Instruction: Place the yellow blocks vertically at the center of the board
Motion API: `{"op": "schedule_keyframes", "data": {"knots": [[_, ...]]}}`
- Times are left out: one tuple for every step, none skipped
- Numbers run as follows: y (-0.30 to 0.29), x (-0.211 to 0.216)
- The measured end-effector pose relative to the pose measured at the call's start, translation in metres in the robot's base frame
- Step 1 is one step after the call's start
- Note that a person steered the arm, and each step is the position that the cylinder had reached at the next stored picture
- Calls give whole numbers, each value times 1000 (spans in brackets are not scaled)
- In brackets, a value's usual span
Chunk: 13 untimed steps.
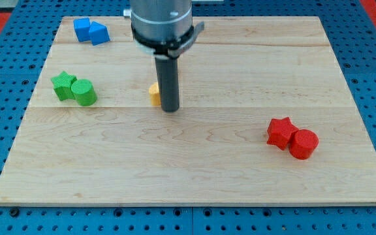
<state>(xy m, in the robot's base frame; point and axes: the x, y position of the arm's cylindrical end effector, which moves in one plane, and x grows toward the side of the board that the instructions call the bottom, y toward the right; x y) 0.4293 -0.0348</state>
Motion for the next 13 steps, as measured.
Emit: {"op": "schedule_keyframes", "data": {"knots": [[0, 4], [-40, 26], [-84, -9], [-50, -28], [-7, -25], [-72, -29], [-87, -61], [-57, -88], [-16, -93], [-14, -98], [-9, -105], [4, -105], [-76, -105]]}}
